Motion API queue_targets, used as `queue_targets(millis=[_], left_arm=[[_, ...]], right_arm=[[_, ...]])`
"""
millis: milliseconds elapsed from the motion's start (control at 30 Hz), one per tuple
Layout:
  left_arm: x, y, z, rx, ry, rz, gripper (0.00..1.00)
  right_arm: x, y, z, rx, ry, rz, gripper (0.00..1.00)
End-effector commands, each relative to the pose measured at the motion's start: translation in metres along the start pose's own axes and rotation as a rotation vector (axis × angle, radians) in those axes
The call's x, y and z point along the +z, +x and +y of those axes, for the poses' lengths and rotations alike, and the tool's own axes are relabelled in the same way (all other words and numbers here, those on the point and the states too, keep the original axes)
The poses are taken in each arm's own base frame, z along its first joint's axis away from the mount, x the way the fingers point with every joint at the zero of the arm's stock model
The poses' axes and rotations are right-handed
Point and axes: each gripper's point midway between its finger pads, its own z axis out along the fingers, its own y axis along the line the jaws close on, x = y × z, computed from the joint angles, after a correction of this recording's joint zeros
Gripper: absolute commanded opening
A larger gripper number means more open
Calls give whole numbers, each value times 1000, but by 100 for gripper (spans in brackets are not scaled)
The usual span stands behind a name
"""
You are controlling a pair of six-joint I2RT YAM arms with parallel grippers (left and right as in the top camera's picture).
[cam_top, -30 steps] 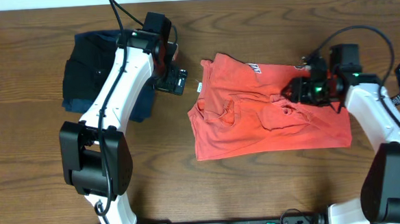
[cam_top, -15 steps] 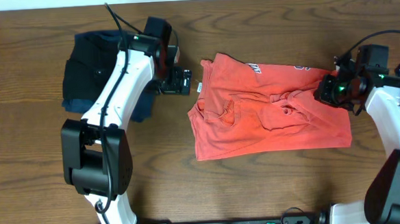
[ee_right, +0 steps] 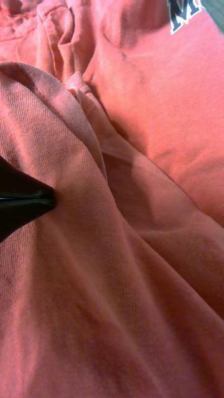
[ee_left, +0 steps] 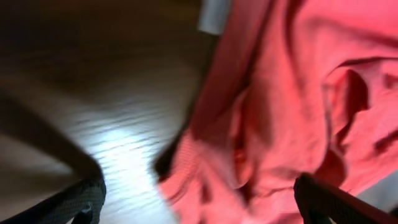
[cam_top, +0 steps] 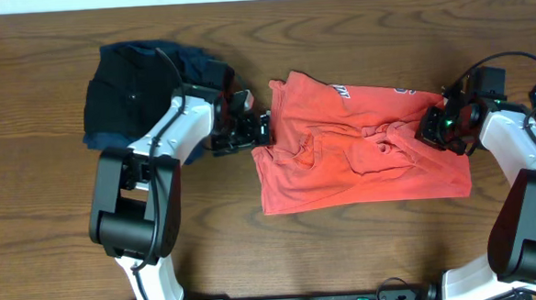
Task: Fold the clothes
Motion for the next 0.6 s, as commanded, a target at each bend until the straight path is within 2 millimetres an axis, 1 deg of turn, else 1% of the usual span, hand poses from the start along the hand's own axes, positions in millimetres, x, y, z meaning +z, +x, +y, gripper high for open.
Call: queue_targets(millis=[0, 33, 133, 267, 333, 400, 433, 467, 500, 567], left_arm=[[21, 17, -22, -58, 127, 70, 98], [27, 20, -28, -57, 152, 79, 98], [42, 28, -34, -69, 155, 95, 98], [58, 29, -43, -60, 166, 89, 98], [64, 30, -43, -52, 162, 89, 99], [71, 30, -34, -72, 117, 86, 88], [73, 29, -30, -78, 99, 83, 76], [74, 28, -27, -78, 81, 76, 59], [75, 26, -22, -77, 57, 63, 43], [74, 21, -21, -37, 49, 43, 25]], right_arm=[[2, 3, 4, 4, -3, 8, 1], [2, 2, 4, 4, -3, 7, 1], [2, 2, 4, 4, -3, 7, 1], [2, 2, 4, 4, -3, 7, 1], [2, 3, 5, 4, -11, 10, 1], [2, 3, 8, 4, -25, 13, 1], [2, 3, 8, 3, -30, 13, 1], [2, 3, 9, 3, -32, 14, 1], [1, 2, 9, 4, -33, 10, 1], [-5, -2, 10, 5, -44, -9, 1]])
